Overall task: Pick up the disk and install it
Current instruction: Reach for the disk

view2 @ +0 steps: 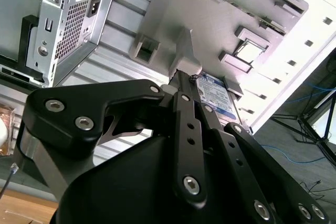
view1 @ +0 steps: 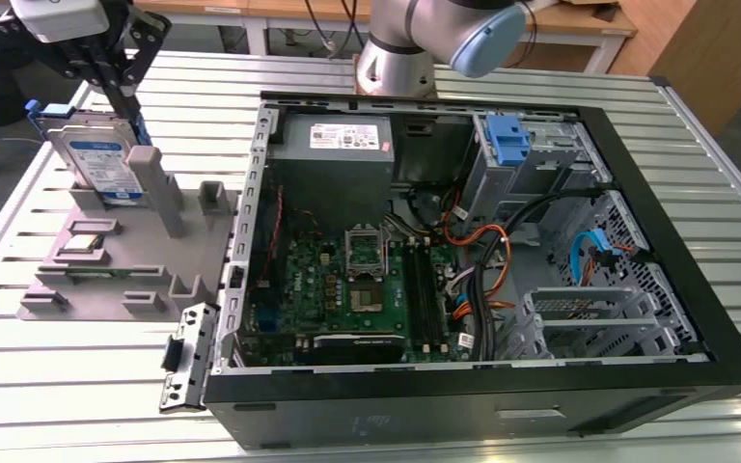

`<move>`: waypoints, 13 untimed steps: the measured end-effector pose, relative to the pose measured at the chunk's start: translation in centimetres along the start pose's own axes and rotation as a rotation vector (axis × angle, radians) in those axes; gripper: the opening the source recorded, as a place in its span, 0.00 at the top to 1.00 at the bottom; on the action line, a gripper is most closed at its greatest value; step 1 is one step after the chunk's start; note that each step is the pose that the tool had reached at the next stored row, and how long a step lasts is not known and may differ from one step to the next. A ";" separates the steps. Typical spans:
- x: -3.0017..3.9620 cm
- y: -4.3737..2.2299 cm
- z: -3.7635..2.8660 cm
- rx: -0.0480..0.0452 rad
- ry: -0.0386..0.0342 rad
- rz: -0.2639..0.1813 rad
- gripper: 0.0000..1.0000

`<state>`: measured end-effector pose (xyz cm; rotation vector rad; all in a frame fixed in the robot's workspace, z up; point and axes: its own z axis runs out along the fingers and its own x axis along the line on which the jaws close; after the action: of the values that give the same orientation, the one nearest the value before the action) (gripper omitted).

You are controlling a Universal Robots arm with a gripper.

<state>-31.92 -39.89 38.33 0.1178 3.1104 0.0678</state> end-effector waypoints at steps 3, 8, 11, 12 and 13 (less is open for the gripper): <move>0.04 -0.01 0.00 0.0001 0.0000 0.000 0.90; 0.38 -0.03 0.02 0.0000 -0.0001 0.000 0.90; 0.63 -0.05 0.03 0.0000 -0.0001 0.000 0.90; 0.73 -0.06 0.03 0.0000 -0.0001 0.000 0.90; 0.83 -0.07 0.04 0.0000 0.0000 0.000 0.90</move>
<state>-32.75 -39.89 38.27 0.1178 3.1103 0.0678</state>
